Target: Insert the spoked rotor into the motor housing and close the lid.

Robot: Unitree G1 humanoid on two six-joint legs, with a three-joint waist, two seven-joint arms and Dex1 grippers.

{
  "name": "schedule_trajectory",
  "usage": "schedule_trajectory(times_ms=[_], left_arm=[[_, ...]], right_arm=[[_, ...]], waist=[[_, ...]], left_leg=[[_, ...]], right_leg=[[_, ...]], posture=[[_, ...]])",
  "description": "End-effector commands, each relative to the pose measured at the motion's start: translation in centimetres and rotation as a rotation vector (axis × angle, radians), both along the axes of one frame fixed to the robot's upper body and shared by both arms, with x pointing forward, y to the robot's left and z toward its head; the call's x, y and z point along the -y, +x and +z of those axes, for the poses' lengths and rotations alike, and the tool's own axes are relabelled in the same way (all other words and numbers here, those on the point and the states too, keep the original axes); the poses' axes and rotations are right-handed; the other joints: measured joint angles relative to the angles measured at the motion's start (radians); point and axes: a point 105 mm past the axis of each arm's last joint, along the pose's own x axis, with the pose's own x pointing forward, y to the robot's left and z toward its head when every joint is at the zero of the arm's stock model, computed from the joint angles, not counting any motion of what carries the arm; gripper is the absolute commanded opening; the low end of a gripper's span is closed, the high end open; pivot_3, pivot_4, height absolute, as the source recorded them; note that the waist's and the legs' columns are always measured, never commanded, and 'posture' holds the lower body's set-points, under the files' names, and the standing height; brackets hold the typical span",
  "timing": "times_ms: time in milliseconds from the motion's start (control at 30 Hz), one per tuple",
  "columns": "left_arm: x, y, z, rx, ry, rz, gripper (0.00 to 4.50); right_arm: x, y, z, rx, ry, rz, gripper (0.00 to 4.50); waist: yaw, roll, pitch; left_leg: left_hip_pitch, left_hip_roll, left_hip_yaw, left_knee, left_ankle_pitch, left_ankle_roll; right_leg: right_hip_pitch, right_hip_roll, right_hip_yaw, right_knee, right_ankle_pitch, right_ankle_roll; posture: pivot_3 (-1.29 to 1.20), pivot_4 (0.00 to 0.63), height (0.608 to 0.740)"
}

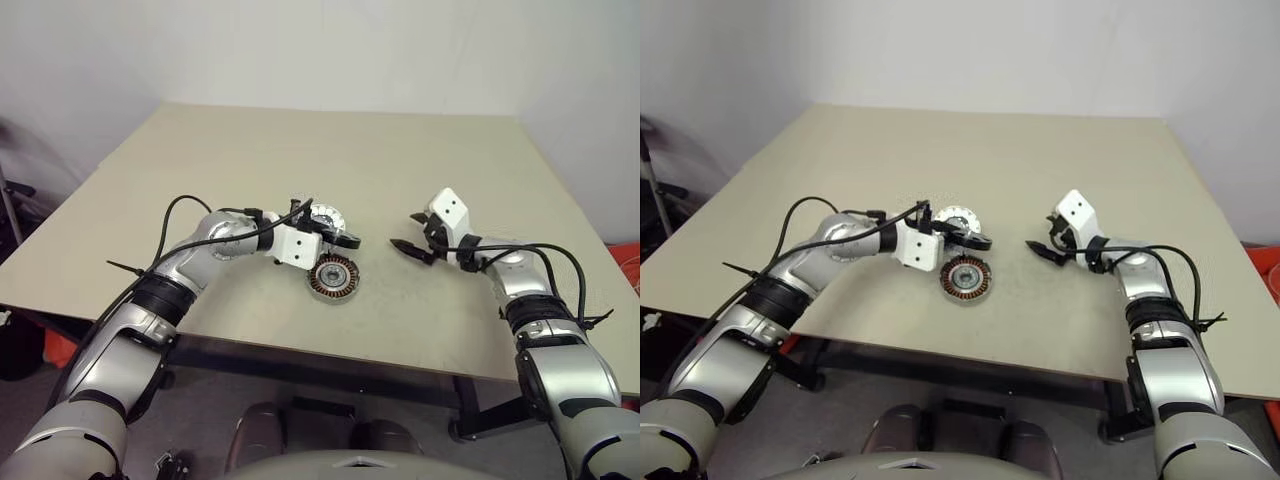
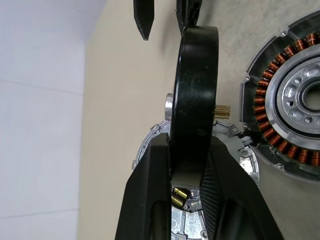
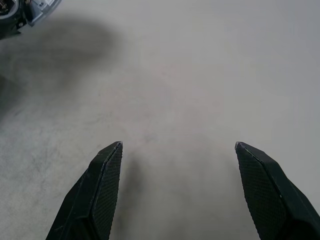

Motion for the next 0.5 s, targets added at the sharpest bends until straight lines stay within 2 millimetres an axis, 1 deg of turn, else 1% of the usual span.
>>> schedule_trajectory(times_ms=[33, 133, 267, 500], left_arm=[[-0.1, 0.3, 1.3, 0.072, -0.004, -0.019, 0.39], [-0.4, 0.5, 0.6, 0.102, 0.024, -0.029, 0.39], [-0.3, 1.1, 0.4, 0.128, 0.008, -0.018, 0.39], [0.0, 1.7, 1.1, 0.174, -0.058, 0.004, 0.39]], right_arm=[[-0.1, 0.9, 2.1, 0.081, 0.015, -0.005, 3.99], [-0.3, 1.1, 2.2, 0.086, 0.02, -0.007, 3.99], [-0.7, 1.2, 2.2, 0.087, 0.026, -0.001, 3.99], [-1.2, 1.2, 2.2, 0.082, 0.025, 0.016, 3.99]], waist=[[0.0, 0.0, 0.0], [0.0, 0.0, 0.0], [0.0, 0.0, 0.0], [0.001, 0.0, 0.0]], left_leg=[[0.0, 0.0, 0.0, 0.0, 0.0, 0.0], [0.0, 0.0, 0.0, 0.0, 0.0, 0.0], [0.0, 0.0, 0.0, 0.0, 0.0, 0.0], [-0.001, 0.0, 0.0, 0.0, 0.0, 0.0]], right_leg=[[0.0, 0.0, 0.0, 0.0, 0.0, 0.0], [0.0, 0.0, 0.0, 0.0, 0.0, 0.0], [0.0, 0.0, 0.0, 0.0, 0.0, 0.0], [0.0, 0.0, 0.0, 0.0, 0.0, 0.0]], posture=[[0.0, 0.0, 0.74], [0.0, 0.0, 0.74], [0.0, 0.0, 0.74], [0.0, 0.0, 0.74]])
